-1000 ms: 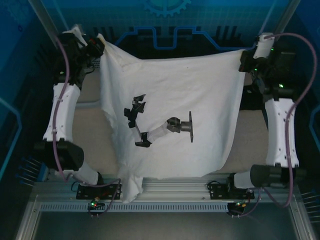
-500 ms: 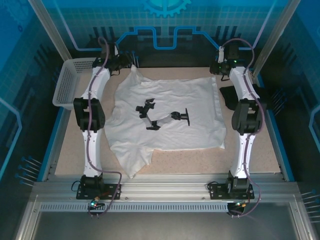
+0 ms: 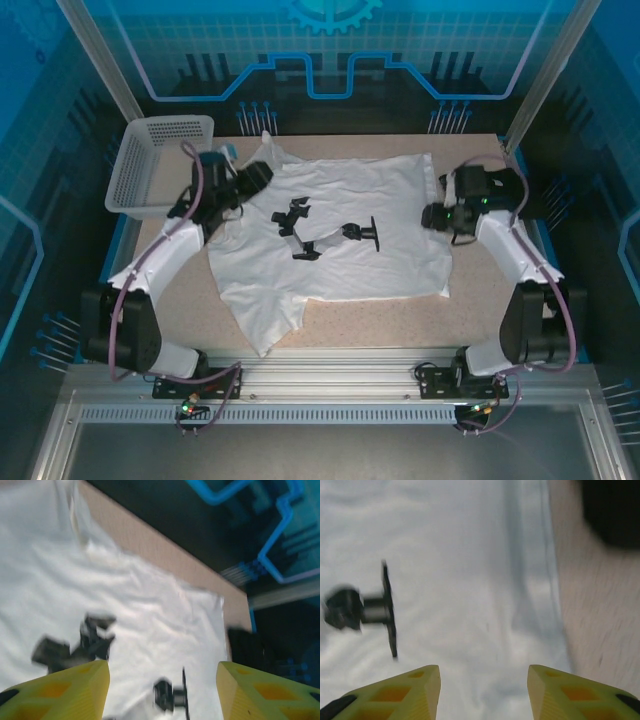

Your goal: Fold the inside-out t-shirt

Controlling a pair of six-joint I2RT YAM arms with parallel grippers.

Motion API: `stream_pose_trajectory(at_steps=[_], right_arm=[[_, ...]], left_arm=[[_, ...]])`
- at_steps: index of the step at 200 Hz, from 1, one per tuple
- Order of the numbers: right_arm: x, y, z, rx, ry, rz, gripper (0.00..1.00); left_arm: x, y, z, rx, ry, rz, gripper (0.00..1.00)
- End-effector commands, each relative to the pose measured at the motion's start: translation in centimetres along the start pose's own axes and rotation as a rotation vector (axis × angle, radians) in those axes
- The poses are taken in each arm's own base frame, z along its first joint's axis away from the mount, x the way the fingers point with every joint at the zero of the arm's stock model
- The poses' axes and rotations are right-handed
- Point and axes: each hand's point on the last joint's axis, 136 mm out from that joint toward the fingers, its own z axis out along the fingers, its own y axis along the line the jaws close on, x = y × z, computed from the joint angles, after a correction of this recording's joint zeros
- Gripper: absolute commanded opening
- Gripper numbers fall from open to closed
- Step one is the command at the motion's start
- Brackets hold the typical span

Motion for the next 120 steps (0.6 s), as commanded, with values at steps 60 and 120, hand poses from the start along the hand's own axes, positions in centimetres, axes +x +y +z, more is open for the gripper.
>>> stream_pose_trajectory(at_steps=[60, 120], right_arm=[[9.9, -4.7, 1.7, 0.098, 0.188, 0.232, 0.49], [11.0, -5.8, 2.4, 0.085, 0.270, 0.267, 0.36]], left_arm=[[24.8, -12.0, 1.3, 0.483, 0.285, 0.773, 0.60], [37.0, -13.8, 5.0, 0.581, 0.432, 1.103, 0.61]])
